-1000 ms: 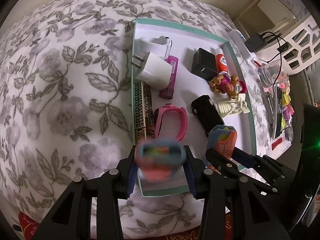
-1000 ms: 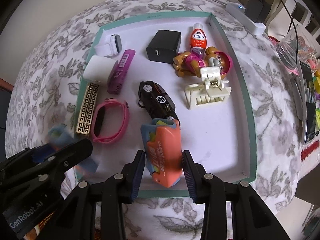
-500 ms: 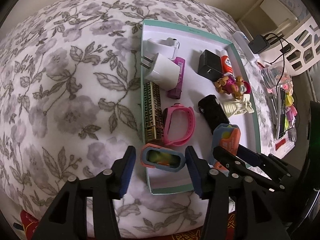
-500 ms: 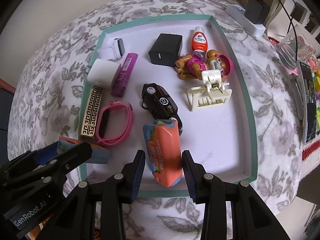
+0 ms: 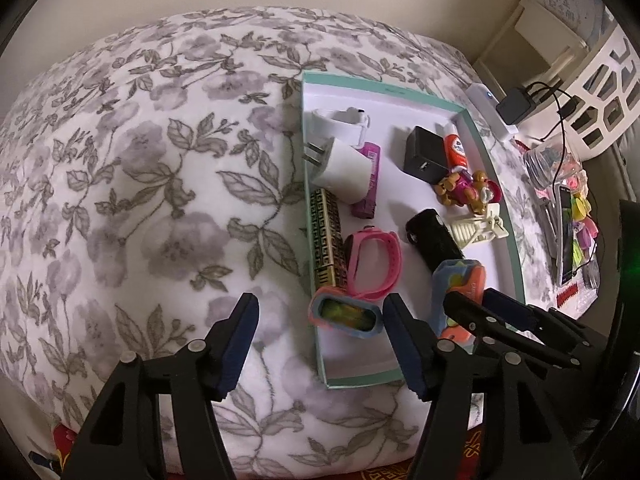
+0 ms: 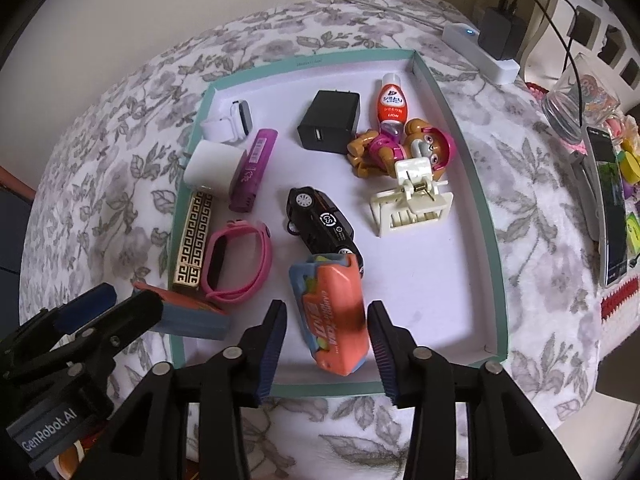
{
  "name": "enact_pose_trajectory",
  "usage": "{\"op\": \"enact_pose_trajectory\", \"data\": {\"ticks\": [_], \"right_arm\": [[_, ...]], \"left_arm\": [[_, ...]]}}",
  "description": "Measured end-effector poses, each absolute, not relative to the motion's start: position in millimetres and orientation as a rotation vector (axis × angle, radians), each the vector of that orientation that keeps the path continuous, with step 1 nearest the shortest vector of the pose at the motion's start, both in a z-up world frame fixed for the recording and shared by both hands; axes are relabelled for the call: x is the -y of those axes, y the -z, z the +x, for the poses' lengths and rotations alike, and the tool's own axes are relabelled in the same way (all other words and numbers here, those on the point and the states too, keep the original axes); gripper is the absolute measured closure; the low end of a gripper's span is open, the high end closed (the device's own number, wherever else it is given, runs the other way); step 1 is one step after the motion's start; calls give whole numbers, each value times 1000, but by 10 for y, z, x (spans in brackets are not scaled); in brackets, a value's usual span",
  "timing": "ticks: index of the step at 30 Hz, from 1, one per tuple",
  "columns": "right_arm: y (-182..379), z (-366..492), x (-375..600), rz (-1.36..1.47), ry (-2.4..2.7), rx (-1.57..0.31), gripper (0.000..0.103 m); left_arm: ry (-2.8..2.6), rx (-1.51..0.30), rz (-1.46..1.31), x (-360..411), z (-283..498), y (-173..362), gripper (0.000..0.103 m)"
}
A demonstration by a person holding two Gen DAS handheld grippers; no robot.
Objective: Organize rigid objects
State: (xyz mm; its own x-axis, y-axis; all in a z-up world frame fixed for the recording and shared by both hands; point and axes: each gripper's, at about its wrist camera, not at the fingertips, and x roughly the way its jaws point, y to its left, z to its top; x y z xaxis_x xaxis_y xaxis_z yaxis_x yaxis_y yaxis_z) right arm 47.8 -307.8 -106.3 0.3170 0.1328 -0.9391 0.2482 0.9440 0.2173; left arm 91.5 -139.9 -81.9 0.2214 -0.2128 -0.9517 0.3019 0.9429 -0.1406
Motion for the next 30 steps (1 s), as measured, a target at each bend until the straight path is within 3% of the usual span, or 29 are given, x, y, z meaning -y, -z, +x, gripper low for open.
{"op": "enact_pose_trajectory", "data": {"ticks": [7,23,30], "right_arm": [[1043,471,3065,352,75,-1236,42],[991,457,2951,325,41,-1192,17],[982,451,2951,322,38,-1181,2]], "left_arm": [[216,-1194,253,1349,884,724,37],[101,-1224,290,1162,910,816,37],[57,-1220,285,1038,920,806,37]]}}
